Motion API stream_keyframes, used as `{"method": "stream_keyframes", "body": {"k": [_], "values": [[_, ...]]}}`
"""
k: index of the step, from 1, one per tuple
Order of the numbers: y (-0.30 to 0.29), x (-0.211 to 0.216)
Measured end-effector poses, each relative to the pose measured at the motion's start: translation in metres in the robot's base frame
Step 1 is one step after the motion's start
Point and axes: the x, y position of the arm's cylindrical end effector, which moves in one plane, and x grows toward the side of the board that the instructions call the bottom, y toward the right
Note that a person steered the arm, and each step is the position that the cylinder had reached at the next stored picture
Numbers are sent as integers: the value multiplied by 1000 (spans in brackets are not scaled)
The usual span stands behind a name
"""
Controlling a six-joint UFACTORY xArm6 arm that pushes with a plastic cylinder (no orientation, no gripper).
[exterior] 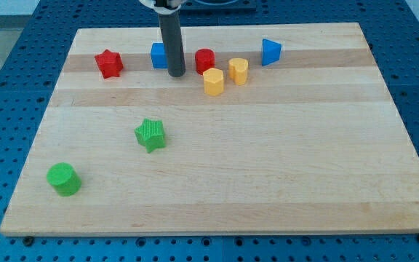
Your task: Keep red blocks in a horizontal line with blue blocks
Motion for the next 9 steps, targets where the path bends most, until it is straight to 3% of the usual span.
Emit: {"method": "stream_keyframes", "body": {"k": [7,9], "values": [[52,-14],[-27,4]]}}
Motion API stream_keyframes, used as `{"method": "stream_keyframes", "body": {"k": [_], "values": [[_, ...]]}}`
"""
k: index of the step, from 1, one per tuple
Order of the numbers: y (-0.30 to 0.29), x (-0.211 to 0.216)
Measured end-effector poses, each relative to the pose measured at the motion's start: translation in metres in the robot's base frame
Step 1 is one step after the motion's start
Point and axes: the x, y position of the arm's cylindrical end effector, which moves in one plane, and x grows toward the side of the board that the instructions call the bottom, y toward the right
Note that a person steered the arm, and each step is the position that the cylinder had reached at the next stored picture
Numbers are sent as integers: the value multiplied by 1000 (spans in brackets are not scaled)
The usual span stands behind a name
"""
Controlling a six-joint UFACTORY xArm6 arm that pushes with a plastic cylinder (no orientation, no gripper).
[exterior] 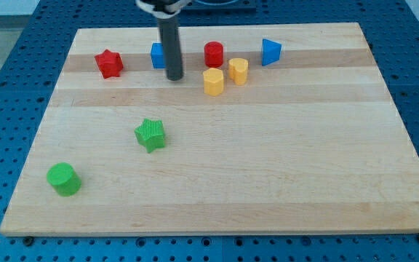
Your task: Keep red blocks in a horizontal line with blue blocks
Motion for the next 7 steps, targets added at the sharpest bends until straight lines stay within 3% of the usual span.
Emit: {"method": "stream_keyframes", "body": {"k": [2,7], "values": [[-99,7],[-100,-12]]}}
